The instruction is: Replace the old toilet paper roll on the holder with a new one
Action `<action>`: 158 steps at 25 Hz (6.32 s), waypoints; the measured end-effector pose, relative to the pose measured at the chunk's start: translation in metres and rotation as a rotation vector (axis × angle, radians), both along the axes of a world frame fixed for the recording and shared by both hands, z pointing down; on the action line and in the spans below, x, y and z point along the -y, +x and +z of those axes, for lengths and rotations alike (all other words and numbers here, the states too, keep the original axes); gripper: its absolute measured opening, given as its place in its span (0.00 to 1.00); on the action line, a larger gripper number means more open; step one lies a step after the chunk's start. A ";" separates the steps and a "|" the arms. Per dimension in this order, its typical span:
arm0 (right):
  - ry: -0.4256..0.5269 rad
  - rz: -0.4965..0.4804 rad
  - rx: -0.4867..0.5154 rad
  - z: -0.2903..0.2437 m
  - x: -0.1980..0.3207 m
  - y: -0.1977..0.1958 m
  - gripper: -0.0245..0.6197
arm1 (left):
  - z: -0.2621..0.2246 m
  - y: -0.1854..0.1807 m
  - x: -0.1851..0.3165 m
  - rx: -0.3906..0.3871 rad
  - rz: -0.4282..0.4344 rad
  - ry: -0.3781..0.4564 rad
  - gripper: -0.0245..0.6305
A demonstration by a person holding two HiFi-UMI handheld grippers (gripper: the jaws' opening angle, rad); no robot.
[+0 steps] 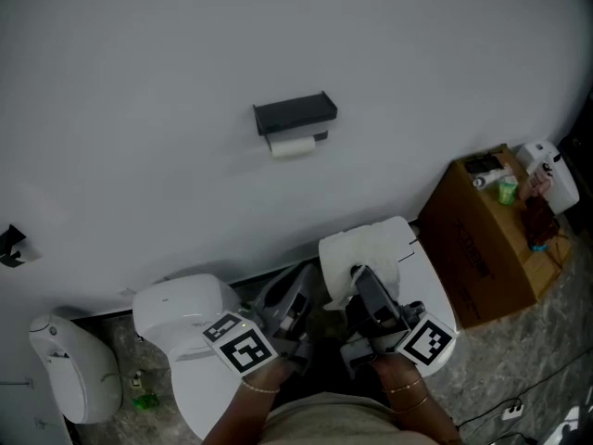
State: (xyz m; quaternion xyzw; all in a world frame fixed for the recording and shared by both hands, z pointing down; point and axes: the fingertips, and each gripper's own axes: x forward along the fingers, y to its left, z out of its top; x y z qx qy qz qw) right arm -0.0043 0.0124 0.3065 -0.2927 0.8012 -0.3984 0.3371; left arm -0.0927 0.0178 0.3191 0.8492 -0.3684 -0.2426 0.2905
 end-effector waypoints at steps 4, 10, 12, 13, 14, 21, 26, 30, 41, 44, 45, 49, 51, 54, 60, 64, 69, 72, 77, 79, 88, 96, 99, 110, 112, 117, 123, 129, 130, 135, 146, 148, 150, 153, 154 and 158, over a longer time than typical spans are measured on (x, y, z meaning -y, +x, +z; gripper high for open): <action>0.008 0.024 -0.052 0.001 0.031 -0.004 0.70 | 0.002 -0.001 0.026 0.012 -0.018 0.002 0.04; 0.030 0.022 -0.092 -0.005 0.087 -0.007 0.70 | -0.001 -0.005 0.078 0.027 -0.050 0.002 0.04; 0.026 0.015 -0.098 -0.005 0.107 -0.008 0.70 | -0.003 -0.005 0.096 0.029 -0.059 0.003 0.04; 0.023 0.011 -0.100 -0.004 0.117 -0.008 0.70 | -0.003 -0.005 0.105 0.028 -0.065 0.004 0.04; 0.020 0.004 -0.100 -0.002 0.126 -0.008 0.70 | -0.003 -0.005 0.113 0.027 -0.071 0.006 0.04; 0.010 -0.047 -0.078 -0.001 0.181 -0.004 0.70 | -0.010 -0.001 0.158 0.033 -0.099 0.039 0.04; 0.014 -0.084 -0.064 -0.002 0.212 0.002 0.70 | -0.009 0.004 0.193 0.016 -0.136 0.038 0.04; 0.011 -0.107 -0.072 0.002 0.226 0.011 0.70 | -0.007 0.012 0.208 0.007 -0.147 0.040 0.04; -0.017 -0.131 -0.063 0.014 0.248 0.015 0.70 | 0.002 0.012 0.229 -0.021 -0.181 0.032 0.04; -0.031 -0.125 -0.058 0.017 0.257 0.012 0.70 | 0.004 0.005 0.235 -0.011 -0.193 0.025 0.04; -0.037 -0.121 -0.056 0.018 0.260 0.011 0.70 | 0.005 0.003 0.237 -0.009 -0.193 0.025 0.04; -0.055 -0.099 -0.048 0.022 0.274 0.011 0.70 | 0.007 -0.003 0.247 -0.010 -0.182 0.017 0.04; -0.055 -0.073 -0.051 0.021 0.282 0.014 0.70 | 0.010 -0.005 0.253 -0.020 -0.174 -0.001 0.04; -0.051 -0.052 -0.048 0.017 0.291 0.014 0.70 | 0.013 -0.008 0.260 -0.026 -0.167 -0.026 0.04; -0.084 -0.042 -0.047 0.028 0.300 0.005 0.70 | 0.023 -0.013 0.273 -0.029 -0.154 -0.070 0.07; -0.084 -0.023 -0.058 0.031 0.309 0.006 0.70 | 0.034 -0.015 0.283 -0.034 -0.145 -0.117 0.24; -0.097 0.002 -0.052 0.035 0.319 0.012 0.70 | 0.044 -0.020 0.295 -0.018 -0.143 -0.144 0.38; -0.100 0.008 -0.047 0.035 0.320 0.012 0.70 | 0.045 -0.028 0.300 -0.022 -0.176 -0.151 0.43; -0.097 0.016 -0.041 0.034 0.319 0.013 0.70 | 0.042 -0.042 0.306 -0.061 -0.236 -0.129 0.45; -0.092 0.018 -0.036 0.032 0.319 0.013 0.70 | 0.040 -0.048 0.308 -0.086 -0.272 -0.126 0.45; -0.083 0.023 -0.031 0.029 0.320 0.013 0.70 | 0.037 -0.053 0.314 -0.112 -0.269 -0.120 0.45; -0.070 0.036 -0.045 0.029 0.320 0.014 0.70 | 0.039 -0.052 0.317 -0.087 -0.249 -0.126 0.40; -0.068 0.043 -0.044 0.028 0.320 0.015 0.70 | 0.039 -0.052 0.315 -0.083 -0.237 -0.120 0.36; -0.069 0.055 -0.029 0.030 0.329 0.031 0.70 | 0.037 -0.030 0.324 -0.100 -0.188 -0.111 0.35; -0.069 0.064 -0.027 0.030 0.331 0.038 0.70 | 0.035 -0.022 0.327 -0.089 -0.173 -0.107 0.35; -0.082 0.088 -0.030 0.034 0.331 0.038 0.70 | 0.033 -0.018 0.331 -0.066 -0.141 -0.099 0.35; -0.073 0.110 -0.044 0.031 0.334 0.053 0.70 | 0.033 0.000 0.338 -0.050 -0.108 -0.105 0.36; -0.073 0.142 -0.060 0.033 0.332 0.056 0.70 | 0.036 0.010 0.344 -0.048 -0.064 -0.107 0.35; -0.075 0.149 -0.068 0.034 0.332 0.057 0.70 | 0.036 0.012 0.345 -0.052 -0.055 -0.107 0.35; -0.066 0.186 -0.095 0.033 0.333 0.064 0.70 | 0.036 0.021 0.351 -0.053 -0.016 -0.105 0.35; -0.044 0.260 -0.121 0.028 0.333 0.081 0.70 | 0.034 0.043 0.362 -0.066 0.068 -0.093 0.36; -0.045 0.274 -0.118 0.028 0.335 0.088 0.70 | 0.033 0.051 0.366 -0.071 0.082 -0.094 0.36; -0.047 0.289 -0.121 0.028 0.335 0.096 0.70 | 0.033 0.059 0.369 -0.076 0.097 -0.097 0.35; -0.046 0.311 -0.132 0.026 0.334 0.105 0.70 | 0.032 0.068 0.372 -0.077 0.117 -0.098 0.35; -0.046 0.319 -0.132 0.025 0.334 0.108 0.70 | 0.032 0.071 0.374 -0.076 0.124 -0.097 0.35; -0.040 0.355 -0.138 0.023 0.332 0.123 0.70 | 0.032 0.088 0.377 -0.079 0.167 -0.095 0.35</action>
